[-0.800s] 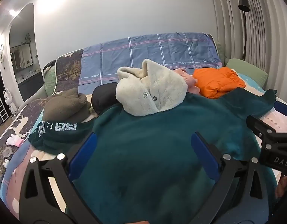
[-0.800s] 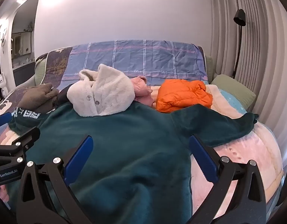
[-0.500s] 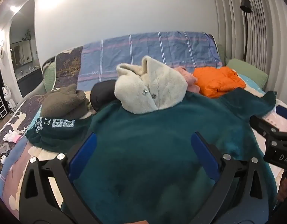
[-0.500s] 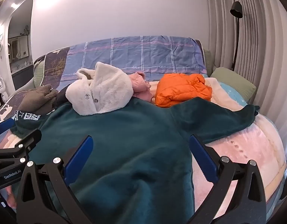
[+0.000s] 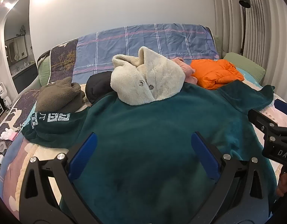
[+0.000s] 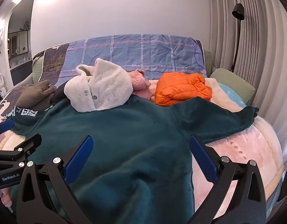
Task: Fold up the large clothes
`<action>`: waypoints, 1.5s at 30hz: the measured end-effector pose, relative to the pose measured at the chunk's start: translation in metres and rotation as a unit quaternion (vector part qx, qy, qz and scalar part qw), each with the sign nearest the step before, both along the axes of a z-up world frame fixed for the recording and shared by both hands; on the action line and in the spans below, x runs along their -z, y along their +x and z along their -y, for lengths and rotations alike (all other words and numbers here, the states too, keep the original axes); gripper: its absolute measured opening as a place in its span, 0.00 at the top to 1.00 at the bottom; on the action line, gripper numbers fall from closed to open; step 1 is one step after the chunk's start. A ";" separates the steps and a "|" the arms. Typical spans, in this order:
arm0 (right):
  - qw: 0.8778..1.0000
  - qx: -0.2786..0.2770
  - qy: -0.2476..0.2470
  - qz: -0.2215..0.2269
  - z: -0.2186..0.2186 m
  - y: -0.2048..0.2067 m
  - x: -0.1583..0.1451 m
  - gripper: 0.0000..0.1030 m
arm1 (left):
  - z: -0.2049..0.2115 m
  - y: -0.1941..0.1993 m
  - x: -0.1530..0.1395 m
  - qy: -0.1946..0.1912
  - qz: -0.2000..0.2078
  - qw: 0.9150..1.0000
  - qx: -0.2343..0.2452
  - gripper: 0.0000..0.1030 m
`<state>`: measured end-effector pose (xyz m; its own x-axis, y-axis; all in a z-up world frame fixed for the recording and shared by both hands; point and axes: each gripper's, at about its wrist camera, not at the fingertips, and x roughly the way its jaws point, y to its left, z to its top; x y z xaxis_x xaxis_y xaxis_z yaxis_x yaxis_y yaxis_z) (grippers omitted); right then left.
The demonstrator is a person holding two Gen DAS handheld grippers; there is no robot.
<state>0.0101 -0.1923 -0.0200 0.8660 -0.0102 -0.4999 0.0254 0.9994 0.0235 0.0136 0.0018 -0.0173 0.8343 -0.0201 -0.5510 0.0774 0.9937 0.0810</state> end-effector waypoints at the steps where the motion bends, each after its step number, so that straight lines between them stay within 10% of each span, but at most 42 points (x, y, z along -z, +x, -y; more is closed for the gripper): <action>1: 1.000 0.001 0.000 0.000 0.000 0.000 0.000 0.01 | 0.000 0.000 0.000 0.001 0.003 1.000 0.001 0.02; 23: 1.000 0.010 0.007 -0.004 0.004 0.002 0.005 0.01 | -0.002 -0.010 -0.004 0.002 0.068 0.998 0.010 0.02; 35: 1.000 0.013 0.010 -0.004 0.005 0.002 0.002 0.01 | -0.016 -0.002 -0.008 -0.006 0.036 0.999 -0.023 0.02; 45: 1.000 0.016 0.010 -0.004 0.007 0.002 0.002 0.01 | -0.011 -0.002 -0.006 -0.025 0.017 0.998 0.049 0.02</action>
